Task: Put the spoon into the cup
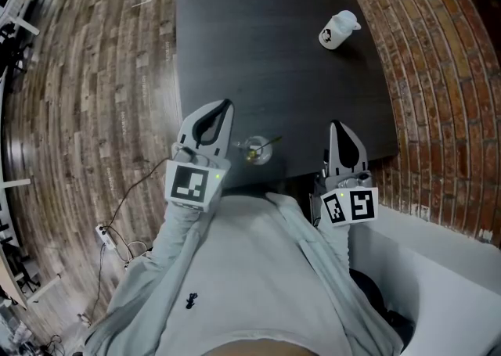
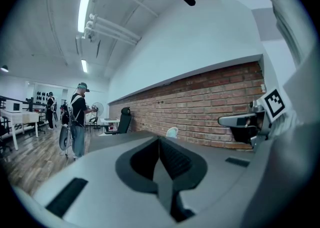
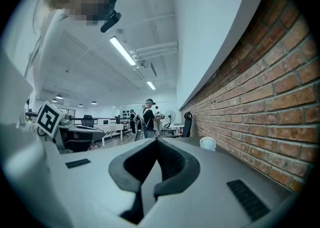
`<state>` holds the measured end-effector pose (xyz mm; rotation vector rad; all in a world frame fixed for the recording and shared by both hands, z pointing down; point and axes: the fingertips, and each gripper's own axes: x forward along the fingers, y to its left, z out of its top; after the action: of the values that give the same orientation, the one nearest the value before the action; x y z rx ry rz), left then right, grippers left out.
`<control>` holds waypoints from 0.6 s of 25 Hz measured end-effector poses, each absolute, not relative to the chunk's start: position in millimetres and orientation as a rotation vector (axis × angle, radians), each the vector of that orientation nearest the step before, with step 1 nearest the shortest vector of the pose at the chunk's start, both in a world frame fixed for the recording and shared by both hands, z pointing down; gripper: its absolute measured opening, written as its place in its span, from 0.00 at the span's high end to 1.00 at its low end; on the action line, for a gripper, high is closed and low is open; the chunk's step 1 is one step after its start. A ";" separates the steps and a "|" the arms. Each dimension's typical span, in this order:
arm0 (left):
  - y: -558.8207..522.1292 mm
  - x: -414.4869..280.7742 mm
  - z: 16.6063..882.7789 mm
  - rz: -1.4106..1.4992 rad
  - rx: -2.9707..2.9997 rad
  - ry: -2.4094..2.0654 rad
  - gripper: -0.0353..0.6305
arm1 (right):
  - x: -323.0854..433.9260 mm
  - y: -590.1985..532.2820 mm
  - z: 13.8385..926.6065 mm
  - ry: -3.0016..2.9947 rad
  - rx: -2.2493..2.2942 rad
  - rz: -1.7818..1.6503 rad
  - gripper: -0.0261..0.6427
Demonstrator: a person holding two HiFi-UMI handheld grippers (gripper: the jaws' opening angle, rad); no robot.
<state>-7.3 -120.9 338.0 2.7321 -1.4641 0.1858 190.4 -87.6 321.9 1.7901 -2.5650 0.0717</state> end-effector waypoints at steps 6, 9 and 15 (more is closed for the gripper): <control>-121.3 -4.2 338.7 0.182 2.769 -1.452 0.91 | 192.0 -85.7 323.6 -2.555 1.784 0.073 0.94; -120.6 -3.7 340.0 0.181 2.747 -1.450 0.91 | 192.2 -84.9 325.6 -2.550 1.781 0.078 0.94; -120.5 -4.2 344.0 0.197 2.741 -1.452 0.91 | 192.2 -83.9 331.2 -2.549 1.768 0.090 0.94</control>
<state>-4.2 -120.5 344.0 2.7409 -1.4522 0.1972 192.2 -83.9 331.2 1.7679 -2.5489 0.0899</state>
